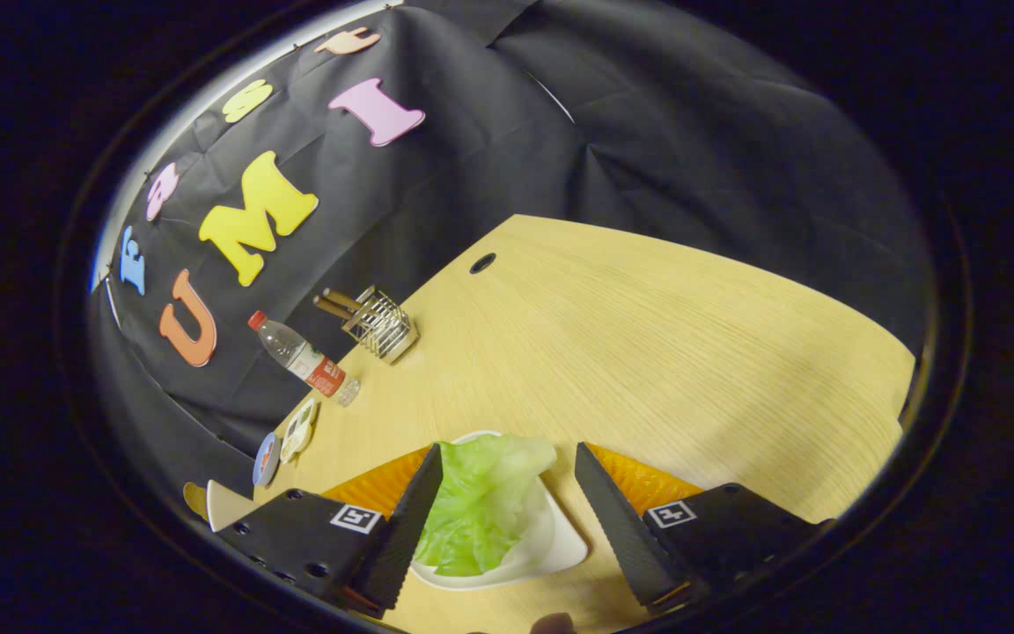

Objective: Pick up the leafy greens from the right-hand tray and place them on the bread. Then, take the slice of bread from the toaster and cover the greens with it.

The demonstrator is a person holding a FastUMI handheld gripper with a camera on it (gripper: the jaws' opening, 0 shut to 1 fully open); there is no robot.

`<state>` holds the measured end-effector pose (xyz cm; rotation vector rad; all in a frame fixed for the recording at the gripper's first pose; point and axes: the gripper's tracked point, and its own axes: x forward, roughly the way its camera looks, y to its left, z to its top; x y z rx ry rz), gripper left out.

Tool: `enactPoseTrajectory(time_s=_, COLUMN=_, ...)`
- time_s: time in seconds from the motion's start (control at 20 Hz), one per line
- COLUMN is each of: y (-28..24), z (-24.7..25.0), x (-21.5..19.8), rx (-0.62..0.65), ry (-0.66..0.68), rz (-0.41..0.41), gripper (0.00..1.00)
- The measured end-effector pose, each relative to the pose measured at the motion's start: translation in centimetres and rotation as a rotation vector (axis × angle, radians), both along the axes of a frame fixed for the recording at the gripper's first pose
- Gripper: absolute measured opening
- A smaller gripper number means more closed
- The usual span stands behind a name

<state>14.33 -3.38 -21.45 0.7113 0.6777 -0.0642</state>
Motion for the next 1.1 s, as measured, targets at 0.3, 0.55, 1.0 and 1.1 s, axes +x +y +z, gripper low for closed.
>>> enactPoseTrajectory(time_s=0.3, y=0.2, z=-0.7, x=1.2, rx=0.014, ry=0.017, rz=0.028, gripper=0.62)
enactPoseTrajectory(time_s=0.55, y=-0.8, z=-1.3, x=1.5, rx=-0.031, ry=0.026, rz=0.040, gripper=0.17)
enactPoseTrajectory(time_s=1.0, y=0.2, z=2.8, x=1.1, rx=-0.031, ry=-0.084, rz=0.084, gripper=0.00)
enactPoseTrajectory(time_s=1.1, y=1.1, z=4.4, x=0.7, rx=0.003, ry=-0.110, rz=0.094, gripper=0.00)
